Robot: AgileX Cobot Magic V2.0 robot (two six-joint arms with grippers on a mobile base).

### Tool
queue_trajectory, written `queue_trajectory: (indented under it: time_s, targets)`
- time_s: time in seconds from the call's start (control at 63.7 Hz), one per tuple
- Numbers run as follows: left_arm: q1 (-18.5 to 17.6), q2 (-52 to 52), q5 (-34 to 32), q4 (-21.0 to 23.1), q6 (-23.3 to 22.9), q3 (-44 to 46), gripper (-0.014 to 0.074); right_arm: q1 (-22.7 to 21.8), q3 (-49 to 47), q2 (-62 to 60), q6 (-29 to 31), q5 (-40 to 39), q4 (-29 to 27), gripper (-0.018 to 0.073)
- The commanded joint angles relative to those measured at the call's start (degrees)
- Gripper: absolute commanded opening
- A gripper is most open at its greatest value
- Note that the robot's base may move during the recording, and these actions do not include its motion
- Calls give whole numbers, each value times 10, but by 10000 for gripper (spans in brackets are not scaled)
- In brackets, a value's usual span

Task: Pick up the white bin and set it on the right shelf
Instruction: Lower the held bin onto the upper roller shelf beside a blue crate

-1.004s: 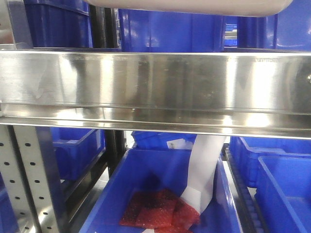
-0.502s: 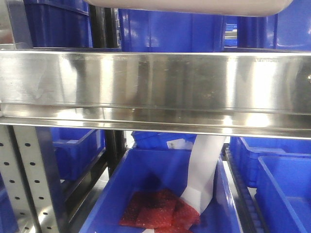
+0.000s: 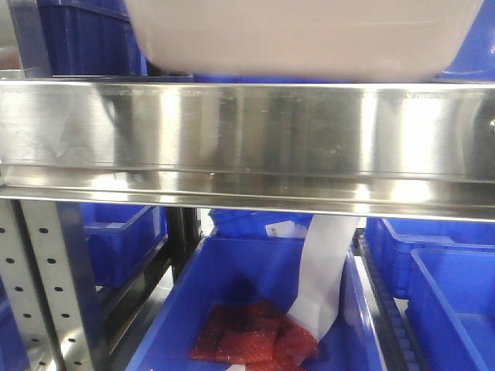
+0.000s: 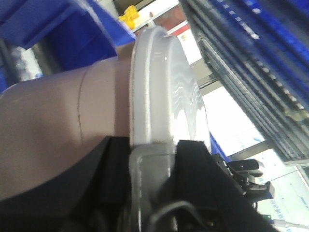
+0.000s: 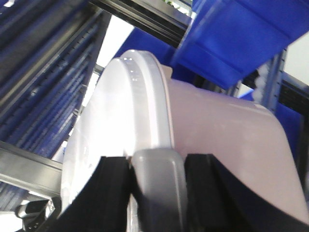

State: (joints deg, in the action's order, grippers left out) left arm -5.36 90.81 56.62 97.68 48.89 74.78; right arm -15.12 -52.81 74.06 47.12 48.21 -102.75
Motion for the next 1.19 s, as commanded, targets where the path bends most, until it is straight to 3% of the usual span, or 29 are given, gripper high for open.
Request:
queue_trajectory:
  time_s: [0.0, 0.126, 0.282, 0.377, 0.549, 0.769, 1.004, 1.177]
  targets:
    - [-26, -26, 115, 23, 30, 24, -72, 16, -22, -4, 23, 101, -46, 94]
    - [-26, -26, 114, -14, 35, 24, 61, 16, -22, 6, 46, 109, -43, 237]
    - [-26, -26, 107, -56, 37, 24, 332, 16, -22, 7, 97, 102, -28, 543]
    - [-26, -26, 97, -73, 37, 24, 423, 16, -22, 7, 114, 74, 0, 626]
    - [-25, -26, 64, -113, 42, 27, 462, 16, -23, 7, 154, 12, 64, 632]
    - [-25, -26, 12, -211, 47, 55, 461, 16, -41, 7, 174, -66, 135, 632]
    - [-25, -37, 22, -329, 40, 127, 461, 16, -93, 1, 173, -77, 235, 632]
    - [-25, -59, 27, -400, 13, 159, 461, 15, -99, -26, 173, -96, 270, 632]
